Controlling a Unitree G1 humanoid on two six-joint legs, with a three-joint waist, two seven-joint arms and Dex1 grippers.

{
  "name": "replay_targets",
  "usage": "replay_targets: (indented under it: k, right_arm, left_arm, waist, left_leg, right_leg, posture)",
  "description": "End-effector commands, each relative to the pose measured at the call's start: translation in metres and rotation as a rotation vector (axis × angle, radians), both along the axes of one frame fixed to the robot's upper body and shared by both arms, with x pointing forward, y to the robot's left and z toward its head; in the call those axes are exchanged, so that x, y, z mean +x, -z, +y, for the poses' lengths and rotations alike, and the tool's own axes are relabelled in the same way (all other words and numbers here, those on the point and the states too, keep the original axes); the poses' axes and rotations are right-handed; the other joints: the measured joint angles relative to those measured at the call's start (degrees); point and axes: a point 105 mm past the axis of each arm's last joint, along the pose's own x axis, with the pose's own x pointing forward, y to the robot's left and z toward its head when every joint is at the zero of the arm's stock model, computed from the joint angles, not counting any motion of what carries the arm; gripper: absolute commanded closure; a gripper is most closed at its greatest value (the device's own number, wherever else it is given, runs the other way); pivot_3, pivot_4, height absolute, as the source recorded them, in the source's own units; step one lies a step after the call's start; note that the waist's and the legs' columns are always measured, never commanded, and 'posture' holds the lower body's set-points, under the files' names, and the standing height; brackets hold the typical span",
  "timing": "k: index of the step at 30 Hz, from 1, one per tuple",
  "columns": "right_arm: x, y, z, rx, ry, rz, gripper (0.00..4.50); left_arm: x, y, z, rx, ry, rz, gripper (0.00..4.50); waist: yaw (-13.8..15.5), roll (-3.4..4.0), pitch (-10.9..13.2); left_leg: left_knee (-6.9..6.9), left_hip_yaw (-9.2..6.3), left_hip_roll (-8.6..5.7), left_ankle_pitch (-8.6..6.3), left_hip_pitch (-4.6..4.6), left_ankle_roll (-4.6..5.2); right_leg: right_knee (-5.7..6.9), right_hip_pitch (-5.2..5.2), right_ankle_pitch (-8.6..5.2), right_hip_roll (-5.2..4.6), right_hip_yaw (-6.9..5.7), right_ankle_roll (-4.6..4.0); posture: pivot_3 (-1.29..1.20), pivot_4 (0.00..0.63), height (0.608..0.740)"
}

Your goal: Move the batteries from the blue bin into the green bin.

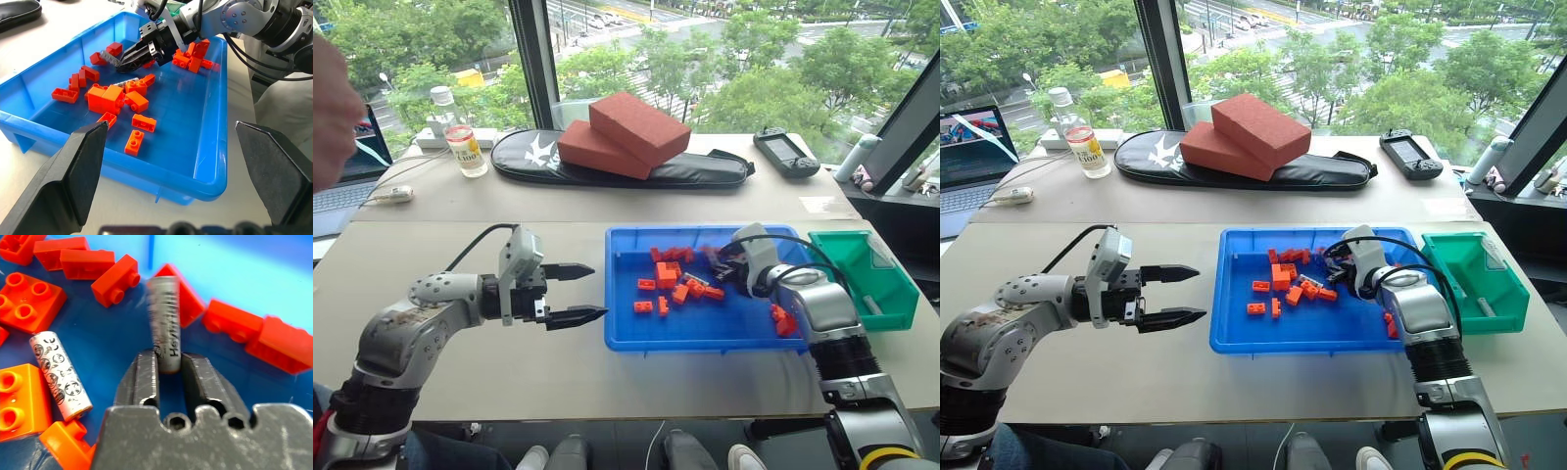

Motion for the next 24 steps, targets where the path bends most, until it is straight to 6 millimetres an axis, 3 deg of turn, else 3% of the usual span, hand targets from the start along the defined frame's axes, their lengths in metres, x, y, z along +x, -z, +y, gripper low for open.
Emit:
replay_targets:
  k: [1, 7, 11, 15, 19, 21, 24]
  right_arm:
    - [-0.002, -0.008, -0.004, -0.024, -0.014, -0.032, 4.26]
    - [-0.010, -0.030, -0.001, -0.028, -0.075, -0.102, 4.26]
    - [-0.025, -0.063, -0.012, -0.013, -0.068, -0.181, 4.26]
    - [-0.038, -0.107, -0.060, 0.018, 0.142, -0.283, 4.26]
    - [-0.065, -0.148, -0.131, -0.011, 0.450, -0.374, 4.26]
    - [-0.080, -0.156, -0.156, -0.051, 0.558, -0.377, 4.26]
    - [-0.094, -0.144, -0.177, -0.128, 0.641, -0.306, 4.26]
  left_arm:
    - [0.000, -0.006, -0.001, 0.009, 0.006, -0.039, 0.00]
    - [0.000, -0.005, 0.000, 0.011, 0.004, -0.039, 0.00]
    - [0.001, -0.005, 0.000, 0.015, 0.003, -0.039, 0.00]
    - [0.000, -0.006, 0.001, 0.012, -0.001, -0.038, 0.00]
    - [0.000, -0.006, 0.002, 0.011, -0.003, -0.033, 0.00]
    - [0.002, -0.005, 0.002, 0.013, -0.007, -0.029, 0.00]
    - [0.003, -0.005, 0.000, 0.012, 0.001, -0.026, 0.00]
  waist:
    - [0.00, 0.00, 0.00]
    - [0.06, 0.00, 0.00]
    - [0.16, 0.01, 0.01]
    - [0.33, 0.01, 0.01]
    - [0.46, 0.01, 0.01]
    - [0.50, 0.01, 0.01]
    - [0.42, 0.00, 0.00]
  left_leg:
    - [0.00, 0.00, 0.00, 0.00, 0.00, 0.00]
    - [0.00, 0.00, -0.01, 0.00, -0.02, 0.00]
    - [0.00, 0.00, -0.01, 0.00, -0.04, 0.00]
    - [0.00, -0.01, -0.02, 0.00, -0.07, 0.00]
    - [0.00, -0.02, -0.03, 0.00, -0.09, 0.00]
    - [0.00, 0.00, -0.03, 0.00, -0.10, 0.00]
    - [0.00, 0.00, -0.01, 0.00, -0.09, 0.01]
  right_leg:
    - [0.00, 0.00, 0.00, 0.00, 0.00, 0.00]
    - [0.00, -0.02, 0.00, -0.01, 0.00, 0.00]
    - [0.00, -0.05, 0.00, -0.01, 0.00, 0.00]
    - [-0.01, -0.04, 0.00, -0.03, -0.01, 0.00]
    - [-0.03, -0.04, 0.00, -0.04, -0.02, 0.00]
    - [-0.03, -0.06, 0.00, -0.04, -0.02, 0.00]
    - [-0.04, -0.03, -0.01, -0.01, -0.03, -0.01]
  posture:
    - [0.00, 0.150, 0.740]
    - [0.00, 0.150, 0.740]
    - [0.00, 0.150, 0.740]
    - [0.00, 0.150, 0.740]
    - [0.00, 0.150, 0.740]
    - [0.00, 0.150, 0.740]
    - [0.00, 0.150, 0.740]
